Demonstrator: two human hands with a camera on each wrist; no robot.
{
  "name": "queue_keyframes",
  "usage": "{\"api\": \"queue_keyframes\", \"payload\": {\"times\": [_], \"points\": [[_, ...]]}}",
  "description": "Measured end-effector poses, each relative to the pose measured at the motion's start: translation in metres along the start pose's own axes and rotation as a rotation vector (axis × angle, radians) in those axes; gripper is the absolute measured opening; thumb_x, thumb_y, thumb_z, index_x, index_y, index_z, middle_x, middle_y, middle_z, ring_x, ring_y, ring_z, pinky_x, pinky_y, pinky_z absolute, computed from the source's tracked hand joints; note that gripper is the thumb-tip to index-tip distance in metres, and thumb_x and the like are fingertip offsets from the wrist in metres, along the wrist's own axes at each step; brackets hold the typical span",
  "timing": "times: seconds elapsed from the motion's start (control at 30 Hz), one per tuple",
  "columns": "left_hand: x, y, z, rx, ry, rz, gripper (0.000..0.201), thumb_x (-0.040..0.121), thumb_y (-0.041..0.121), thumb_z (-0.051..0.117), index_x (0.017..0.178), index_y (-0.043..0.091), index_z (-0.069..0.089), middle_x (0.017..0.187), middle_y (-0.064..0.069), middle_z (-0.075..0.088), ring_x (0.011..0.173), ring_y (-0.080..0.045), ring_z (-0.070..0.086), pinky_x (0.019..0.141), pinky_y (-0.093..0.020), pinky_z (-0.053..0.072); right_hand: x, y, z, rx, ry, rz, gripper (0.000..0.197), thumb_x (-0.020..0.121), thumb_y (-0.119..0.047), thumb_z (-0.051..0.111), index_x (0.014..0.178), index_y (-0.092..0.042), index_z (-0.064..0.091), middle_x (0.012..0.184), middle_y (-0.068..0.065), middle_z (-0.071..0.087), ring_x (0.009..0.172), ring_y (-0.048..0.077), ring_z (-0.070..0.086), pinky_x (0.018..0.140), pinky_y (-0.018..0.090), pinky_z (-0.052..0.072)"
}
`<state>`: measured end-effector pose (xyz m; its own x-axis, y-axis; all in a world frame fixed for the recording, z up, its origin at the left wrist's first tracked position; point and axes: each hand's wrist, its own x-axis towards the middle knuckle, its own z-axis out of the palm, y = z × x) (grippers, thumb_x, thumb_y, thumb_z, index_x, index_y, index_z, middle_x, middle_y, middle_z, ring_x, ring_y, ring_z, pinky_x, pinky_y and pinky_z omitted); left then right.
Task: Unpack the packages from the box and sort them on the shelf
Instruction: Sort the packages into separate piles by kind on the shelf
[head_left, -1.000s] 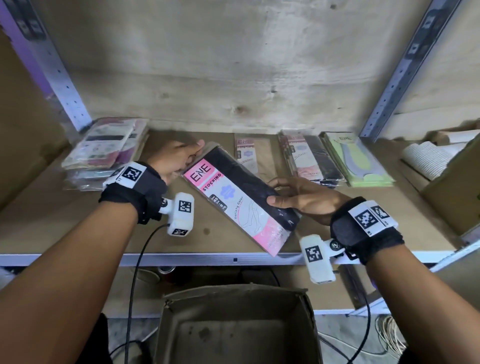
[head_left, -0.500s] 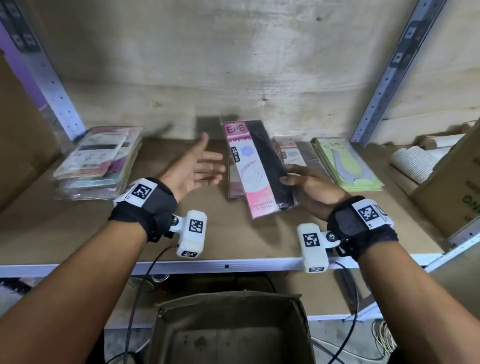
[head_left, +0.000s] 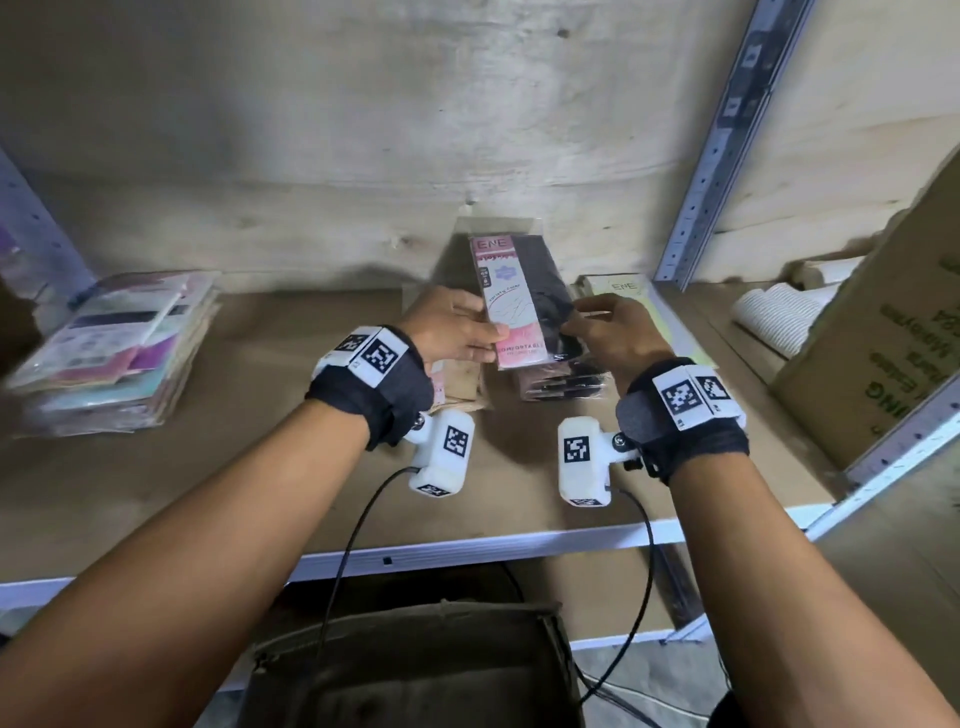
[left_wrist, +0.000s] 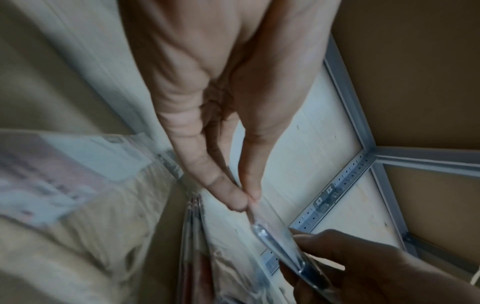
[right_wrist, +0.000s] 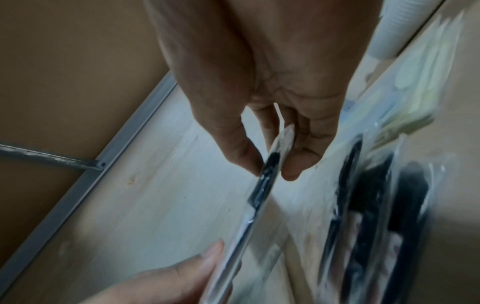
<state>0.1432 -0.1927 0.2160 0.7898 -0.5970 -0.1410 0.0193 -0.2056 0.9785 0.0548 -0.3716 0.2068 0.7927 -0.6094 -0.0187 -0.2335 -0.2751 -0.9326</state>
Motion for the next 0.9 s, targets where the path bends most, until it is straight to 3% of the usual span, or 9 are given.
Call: {"api": "queue_keyframes", "payload": {"times": [0.13, 0.2, 0.3, 0.4, 0.5, 0.63, 0.8, 0.9], "points": [[0.014, 0.008, 0.022, 0.001, 0.018, -0.052, 0.049, 0.084, -0.006, 0.07, 0.129, -0.015, 0.051, 0.121, -0.027, 0.065, 0.074, -0.02, 0.068, 0.056, -0.018, 0.058, 0.01, 0.004, -0.016, -0.223, 0.075, -0.021, 0.036, 0.081, -0.021, 0.074, 0.116, -0.012, 0.068, 0.108, 0.008, 0.072, 0.093, 0.022, 0.069, 0.088, 0.032, 0.055], [0.02, 0.01, 0.032, 0.01, 0.015, -0.089, 0.043, 0.085, -0.007, 0.069, 0.124, -0.015, 0.054, 0.122, -0.028, 0.064, 0.08, -0.025, 0.069, 0.056, -0.018, 0.059, 0.012, 0.007, -0.02, -0.287, 0.103, -0.012, 0.033, 0.083, -0.022, 0.073, 0.115, -0.013, 0.07, 0.112, 0.008, 0.072, 0.099, 0.022, 0.068, 0.091, 0.032, 0.054], [0.026, 0.008, 0.043, 0.053, 0.022, -0.156, 0.049, 0.084, -0.005, 0.07, 0.129, -0.013, 0.051, 0.124, -0.027, 0.063, 0.103, -0.034, 0.069, 0.076, -0.028, 0.06, 0.012, 0.01, -0.023, -0.33, 0.117, 0.015, 0.034, 0.083, -0.02, 0.073, 0.116, -0.011, 0.071, 0.118, 0.01, 0.07, 0.111, 0.025, 0.064, 0.098, 0.032, 0.051], [0.029, 0.005, 0.048, 0.082, 0.021, -0.189, 0.049, 0.083, -0.005, 0.071, 0.128, -0.012, 0.051, 0.125, -0.025, 0.064, 0.104, -0.033, 0.069, 0.088, -0.033, 0.057, 0.013, 0.012, -0.024, -0.356, 0.113, 0.061, 0.031, 0.081, -0.014, 0.073, 0.111, -0.011, 0.073, 0.117, 0.01, 0.07, 0.108, 0.025, 0.063, 0.084, 0.021, 0.047], [0.03, 0.002, 0.049, 0.079, 0.045, -0.185, 0.049, 0.083, -0.006, 0.071, 0.128, -0.012, 0.052, 0.122, -0.026, 0.065, 0.099, -0.032, 0.071, 0.08, -0.033, 0.061, 0.013, 0.015, -0.024, -0.352, 0.088, 0.101, 0.03, 0.079, -0.013, 0.074, 0.108, -0.011, 0.074, 0.114, 0.011, 0.07, 0.102, 0.024, 0.063, 0.078, 0.019, 0.043], [0.03, 0.002, 0.048, 0.069, 0.066, -0.18, 0.049, 0.082, -0.006, 0.072, 0.127, -0.012, 0.053, 0.12, -0.027, 0.065, 0.1, -0.033, 0.071, 0.085, -0.035, 0.058, 0.015, 0.019, -0.025, -0.334, 0.062, 0.098, 0.025, 0.078, -0.016, 0.076, 0.103, -0.01, 0.075, 0.107, 0.01, 0.072, 0.09, 0.021, 0.062, 0.075, 0.02, 0.043], [0.031, 0.004, 0.049, 0.086, 0.076, -0.191, 0.046, 0.082, -0.006, 0.072, 0.125, -0.011, 0.054, 0.12, -0.026, 0.066, 0.101, -0.033, 0.07, 0.078, -0.029, 0.058, 0.015, 0.021, -0.024, -0.339, 0.055, 0.082, 0.025, 0.079, -0.018, 0.077, 0.103, -0.011, 0.075, 0.104, 0.008, 0.072, 0.089, 0.02, 0.061, 0.075, 0.021, 0.043], [0.03, 0.008, 0.05, 0.081, 0.058, -0.23, 0.019, 0.087, -0.003, 0.068, 0.104, -0.005, 0.058, 0.123, -0.024, 0.065, 0.108, -0.031, 0.067, 0.071, -0.024, 0.057, 0.014, 0.02, -0.024, -0.356, 0.058, 0.07, 0.021, 0.08, -0.019, 0.074, 0.099, -0.012, 0.076, 0.102, 0.009, 0.073, 0.09, 0.021, 0.062, 0.074, 0.022, 0.044]]}}
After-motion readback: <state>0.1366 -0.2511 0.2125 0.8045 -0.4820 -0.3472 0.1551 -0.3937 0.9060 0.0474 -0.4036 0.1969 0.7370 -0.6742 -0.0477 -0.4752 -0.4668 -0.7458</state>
